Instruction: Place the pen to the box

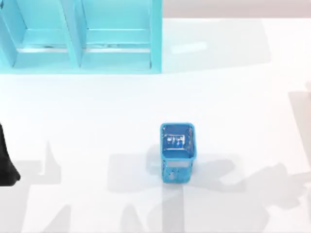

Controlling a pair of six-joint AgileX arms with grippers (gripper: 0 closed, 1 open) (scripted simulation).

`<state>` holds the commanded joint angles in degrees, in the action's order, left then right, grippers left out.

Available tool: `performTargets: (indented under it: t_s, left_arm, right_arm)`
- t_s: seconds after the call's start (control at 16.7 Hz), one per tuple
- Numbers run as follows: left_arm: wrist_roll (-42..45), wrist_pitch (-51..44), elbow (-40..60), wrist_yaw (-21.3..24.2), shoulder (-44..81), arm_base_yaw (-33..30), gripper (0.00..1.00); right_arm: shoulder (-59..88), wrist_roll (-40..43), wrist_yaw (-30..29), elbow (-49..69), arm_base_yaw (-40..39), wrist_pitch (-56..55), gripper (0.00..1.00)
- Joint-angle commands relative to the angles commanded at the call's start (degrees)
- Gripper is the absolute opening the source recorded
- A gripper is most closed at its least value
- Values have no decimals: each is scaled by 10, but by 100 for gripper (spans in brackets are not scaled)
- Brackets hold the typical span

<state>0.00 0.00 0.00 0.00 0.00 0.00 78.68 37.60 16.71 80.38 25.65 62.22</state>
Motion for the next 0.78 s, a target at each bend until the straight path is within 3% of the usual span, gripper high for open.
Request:
performTargets:
  t_s: [0.36,0.78]
  left_arm:
    - [0,0,0,0,0,0,100]
    - [0,0,0,0,0,0,100]
  right_arm:
    - [-3,-1,-3,-10,-1,-8,0]
    - [2,-12,-8,-102,-12,-112,0]
